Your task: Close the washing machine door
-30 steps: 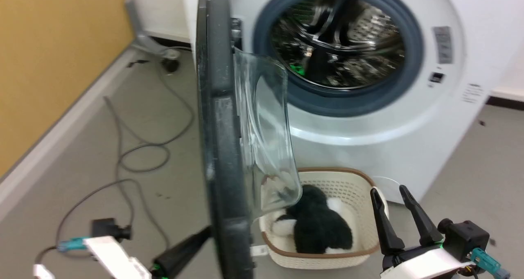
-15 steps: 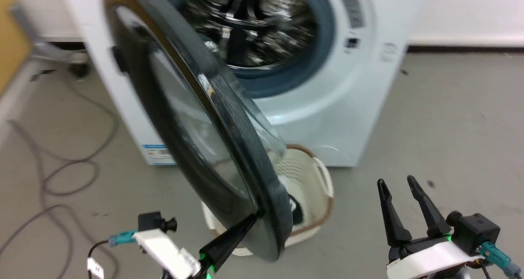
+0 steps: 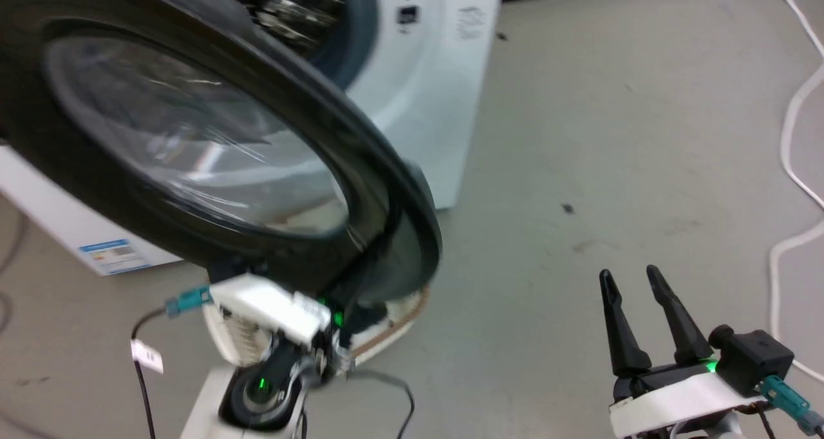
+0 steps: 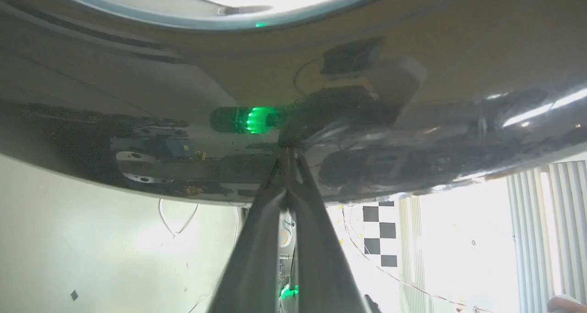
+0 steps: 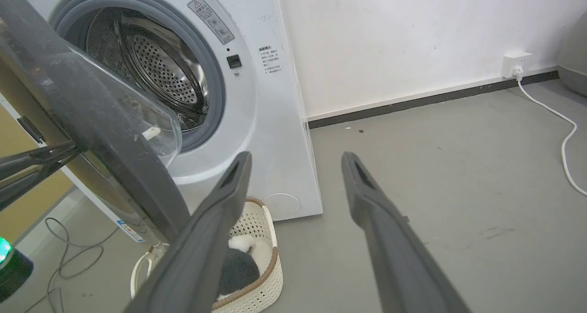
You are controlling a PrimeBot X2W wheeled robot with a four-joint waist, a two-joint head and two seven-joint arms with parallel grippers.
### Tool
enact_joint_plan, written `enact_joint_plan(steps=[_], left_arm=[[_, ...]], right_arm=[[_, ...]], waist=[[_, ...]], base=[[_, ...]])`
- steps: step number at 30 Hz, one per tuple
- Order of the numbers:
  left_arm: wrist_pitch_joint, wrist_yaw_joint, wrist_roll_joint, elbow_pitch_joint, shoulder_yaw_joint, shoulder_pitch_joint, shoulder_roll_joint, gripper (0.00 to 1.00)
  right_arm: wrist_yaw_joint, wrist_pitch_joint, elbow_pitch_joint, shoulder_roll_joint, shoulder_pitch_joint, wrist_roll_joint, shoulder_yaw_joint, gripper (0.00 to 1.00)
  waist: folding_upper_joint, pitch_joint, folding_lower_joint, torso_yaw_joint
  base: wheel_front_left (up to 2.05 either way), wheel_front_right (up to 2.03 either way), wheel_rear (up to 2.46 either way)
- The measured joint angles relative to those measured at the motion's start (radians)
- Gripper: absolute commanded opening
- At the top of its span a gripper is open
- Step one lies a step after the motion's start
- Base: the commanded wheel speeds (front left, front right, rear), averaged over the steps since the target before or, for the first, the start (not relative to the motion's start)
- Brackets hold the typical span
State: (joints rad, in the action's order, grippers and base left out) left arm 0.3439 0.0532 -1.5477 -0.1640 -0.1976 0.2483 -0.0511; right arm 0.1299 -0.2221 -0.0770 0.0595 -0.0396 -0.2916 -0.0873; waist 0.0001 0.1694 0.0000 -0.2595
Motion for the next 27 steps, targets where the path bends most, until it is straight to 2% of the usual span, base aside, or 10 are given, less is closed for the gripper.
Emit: enact_joint_plan(steps=[9,13,16,19,22,23,24,27], left_arm=[[-0.175,0.012,0.021,-0.166,-0.026,0.213,0.002,0.00],[-0.219,0.046,0.000,-0.256,-0.055,0.253,0.002,0.00],[-0.217,0.058,0.014,-0.264,-0.081,0.243,-0.001,0.00],[-0.238,0.066,0.114,-0.254,-0.141,0.198,-0.045,0.00],[-0.278,0.070,0.249,-0.230,-0.225,0.124,-0.118,0.00],[-0.278,0.070,0.249,-0.230,-0.225,0.124,-0.118,0.00],[-0.315,0.073,0.328,-0.202,-0.272,0.078,-0.164,0.00],[-0.395,0.073,0.435,-0.167,-0.314,0.028,-0.223,0.00]], right_arm=[[0.000,-0.019,-0.032,-0.003,-0.016,-0.020,-0.017,1.00],[0.000,-0.027,-0.043,-0.004,-0.021,-0.019,-0.014,1.00],[0.000,-0.028,-0.044,-0.004,-0.021,-0.019,-0.010,1.00],[0.000,-0.028,-0.046,-0.005,-0.020,-0.016,-0.006,1.00],[0.000,-0.029,-0.046,-0.005,-0.016,-0.012,-0.003,1.00],[0.000,-0.029,-0.046,-0.005,-0.016,-0.012,-0.003,1.00],[0.000,-0.027,-0.045,-0.005,-0.008,-0.005,-0.004,1.00],[0.000,-0.020,-0.042,-0.005,-0.002,0.004,0.001,1.00]], waist=[[0.0000,0.057,0.0001,-0.088],[0.0000,0.048,0.0001,-0.076],[0.0000,0.034,0.0001,-0.056],[0.0000,0.010,0.0001,-0.033],[0.0000,-0.020,0.0000,-0.007],[0.0000,-0.020,0.0000,-0.007],[0.0000,-0.040,0.0000,0.014],[0.0000,-0.069,0.0001,0.049]], base=[[0.00,0.00,0.00],[0.00,0.00,0.00],[0.00,0.00,0.00],[0.00,0.00,0.00],[0.00,0.00,0.00],[0.00,0.00,0.00],[0.00,0.00,0.00],[0.00,0.00,0.00]])
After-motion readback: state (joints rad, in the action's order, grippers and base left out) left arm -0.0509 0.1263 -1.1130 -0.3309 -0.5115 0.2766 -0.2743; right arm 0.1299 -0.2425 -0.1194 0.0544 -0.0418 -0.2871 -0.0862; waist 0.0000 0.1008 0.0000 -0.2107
